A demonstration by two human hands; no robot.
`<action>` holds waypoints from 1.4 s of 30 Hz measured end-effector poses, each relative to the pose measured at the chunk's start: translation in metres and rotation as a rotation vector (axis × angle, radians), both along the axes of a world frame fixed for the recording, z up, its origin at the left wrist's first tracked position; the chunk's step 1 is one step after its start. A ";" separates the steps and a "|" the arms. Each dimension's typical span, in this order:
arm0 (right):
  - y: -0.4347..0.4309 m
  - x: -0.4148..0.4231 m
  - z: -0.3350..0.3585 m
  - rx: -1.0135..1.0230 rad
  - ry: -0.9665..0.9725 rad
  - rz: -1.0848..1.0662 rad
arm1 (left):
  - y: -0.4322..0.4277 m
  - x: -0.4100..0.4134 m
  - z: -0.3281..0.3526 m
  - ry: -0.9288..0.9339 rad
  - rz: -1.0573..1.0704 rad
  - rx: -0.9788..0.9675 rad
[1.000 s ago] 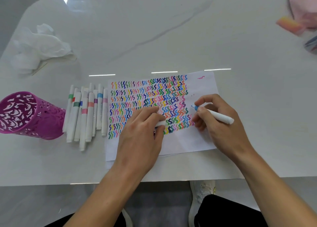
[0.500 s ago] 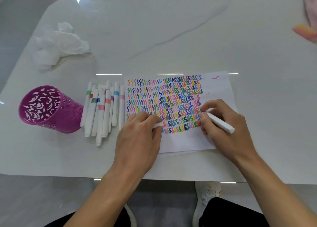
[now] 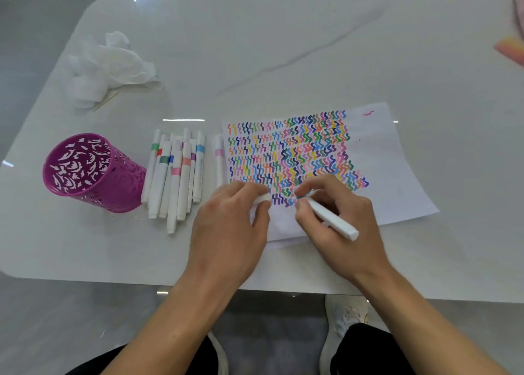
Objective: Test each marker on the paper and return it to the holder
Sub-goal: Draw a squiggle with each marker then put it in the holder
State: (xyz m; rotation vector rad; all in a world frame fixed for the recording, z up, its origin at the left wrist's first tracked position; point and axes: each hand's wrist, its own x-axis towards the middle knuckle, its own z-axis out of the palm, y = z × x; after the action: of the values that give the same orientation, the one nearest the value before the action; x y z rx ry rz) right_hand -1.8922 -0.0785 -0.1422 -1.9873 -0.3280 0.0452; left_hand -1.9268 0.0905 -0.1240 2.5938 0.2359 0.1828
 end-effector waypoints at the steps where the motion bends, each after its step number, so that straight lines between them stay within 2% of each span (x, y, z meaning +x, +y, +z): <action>1: 0.003 -0.002 -0.001 0.014 0.018 0.007 | 0.005 -0.001 0.000 0.014 0.012 0.012; 8: 0.028 -0.009 -0.007 0.062 0.084 0.056 | 0.033 -0.015 -0.002 0.094 0.054 0.092; 14: 0.050 -0.012 -0.007 0.061 0.105 0.106 | 0.048 -0.022 -0.005 0.134 0.050 0.076; 24: 0.063 -0.014 -0.015 0.046 0.112 0.105 | 0.050 -0.022 -0.008 0.131 -0.001 0.094; 42: 0.065 -0.014 -0.019 0.029 0.126 0.122 | 0.050 -0.019 -0.007 0.185 0.029 0.100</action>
State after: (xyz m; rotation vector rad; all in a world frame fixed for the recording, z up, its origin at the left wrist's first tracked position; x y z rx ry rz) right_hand -1.9059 -0.0135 -0.1611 -1.9241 -0.3662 0.2410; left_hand -1.9454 0.1402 -0.1312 2.7097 0.3388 -0.0364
